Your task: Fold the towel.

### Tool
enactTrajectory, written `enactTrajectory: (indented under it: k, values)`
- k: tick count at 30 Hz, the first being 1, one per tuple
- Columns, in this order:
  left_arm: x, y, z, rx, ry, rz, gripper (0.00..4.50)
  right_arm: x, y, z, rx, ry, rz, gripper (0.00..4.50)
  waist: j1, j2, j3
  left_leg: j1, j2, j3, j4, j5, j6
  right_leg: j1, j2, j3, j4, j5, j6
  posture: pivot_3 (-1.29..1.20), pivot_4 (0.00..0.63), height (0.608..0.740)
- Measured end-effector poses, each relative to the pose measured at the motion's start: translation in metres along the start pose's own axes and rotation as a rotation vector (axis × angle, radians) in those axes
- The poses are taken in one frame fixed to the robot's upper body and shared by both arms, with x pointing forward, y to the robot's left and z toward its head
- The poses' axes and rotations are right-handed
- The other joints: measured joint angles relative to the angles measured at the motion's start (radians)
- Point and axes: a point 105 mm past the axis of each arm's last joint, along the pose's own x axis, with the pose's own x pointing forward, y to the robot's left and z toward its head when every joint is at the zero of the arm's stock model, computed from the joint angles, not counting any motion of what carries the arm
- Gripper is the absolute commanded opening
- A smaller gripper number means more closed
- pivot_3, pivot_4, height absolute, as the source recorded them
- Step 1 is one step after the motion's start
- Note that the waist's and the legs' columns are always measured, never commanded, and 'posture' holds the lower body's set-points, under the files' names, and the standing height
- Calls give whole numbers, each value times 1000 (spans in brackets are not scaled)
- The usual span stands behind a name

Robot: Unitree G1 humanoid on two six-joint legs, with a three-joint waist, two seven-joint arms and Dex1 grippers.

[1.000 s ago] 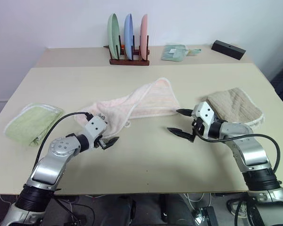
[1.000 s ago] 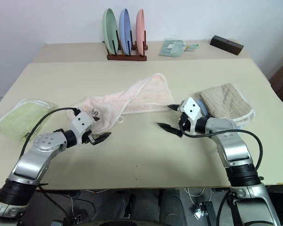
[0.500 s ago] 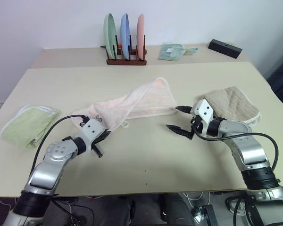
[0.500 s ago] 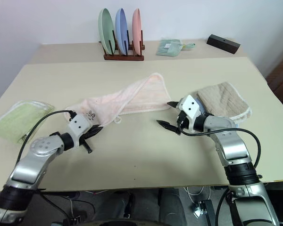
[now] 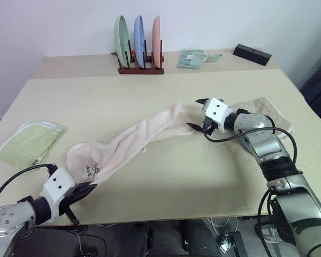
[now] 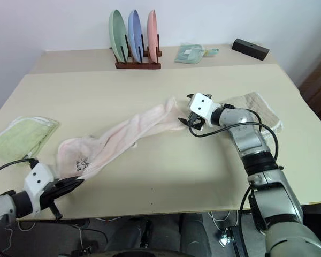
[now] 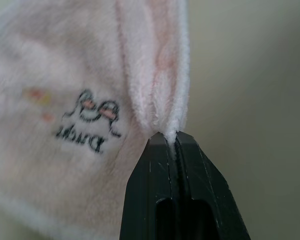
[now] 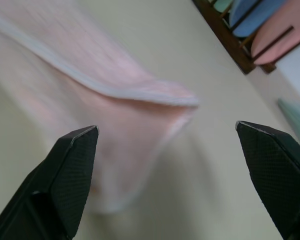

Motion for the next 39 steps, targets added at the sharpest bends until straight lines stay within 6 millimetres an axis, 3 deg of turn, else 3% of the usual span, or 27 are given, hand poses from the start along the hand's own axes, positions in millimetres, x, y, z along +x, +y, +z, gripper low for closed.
enactTrajectory:
  k: [4, 13, 16, 23, 30, 32, 34, 37, 39]
  values:
    - [-8, 1, -20, 10, 70, 16, 64, 22, 2, 2, -165, 6, 23, 4500, -2, 0, 0, 0, 0, 1, -1, 0, 0, -1, 1, 2, 0, 0, 0, 0, 150, 726]
    - [-8, 3, -21, 13, 57, 44, 64, 44, 16, 15, -479, -52, 89, 4500, -5, 0, 0, 0, 0, 1, -1, 0, 0, -1, 1, 2, 1, 0, 0, 0, 150, 726]
    - [-7, 3, -22, 8, 51, 51, 0, 47, 22, 23, -517, -102, 103, 3691, -6, 0, 0, 0, 0, 1, -1, 0, 0, -1, 2, 2, 1, 0, 0, 0, 150, 726]
    - [-7, 3, -22, 10, 43, 61, 0, 46, 26, 19, -545, -99, 132, 61, -6, 0, 0, 0, 0, 1, -1, 0, 0, -1, 2, 3, 1, 0, 0, 0, 150, 726]
    - [-2, 15, -14, 9, -10, 96, 0, 39, 17, 11, -554, -68, 108, 61, -4, 1, 0, 0, 0, 1, -1, 0, 0, -1, 2, 3, 1, 0, 0, 0, 150, 726]
    - [5, 30, 2, -4, -101, 139, 0, 34, 8, 6, -553, -42, 76, 61, 1, 2, 2, 0, 0, 1, -1, 0, 0, -1, 1, 3, 2, 0, 0, 0, 150, 726]
    - [8, 69, 38, 23, -256, 270, 0, 30, -12, 10, -566, -18, 8, 61, 9, 1, 4, -1, 0, -2, 1, 2, -4, -3, 2, 1, 4, 1, -2, 0, 150, 726]
    - [4, 139, 101, 93, -439, 491, 0, 17, -71, 34, -624, 19, -188, 61, 7, -2, 7, -2, -1, -3, 1, 4, -7, -6, 2, 1, 10, 2, -4, 0, 150, 726]
    - [-6, 166, 137, 133, -535, 593, 0, 1, -111, 58, -668, 13, -331, 61, -4, -2, 6, 1, 0, 1, 0, 4, -7, -6, 2, 2, 11, 2, -4, 0, 150, 726]
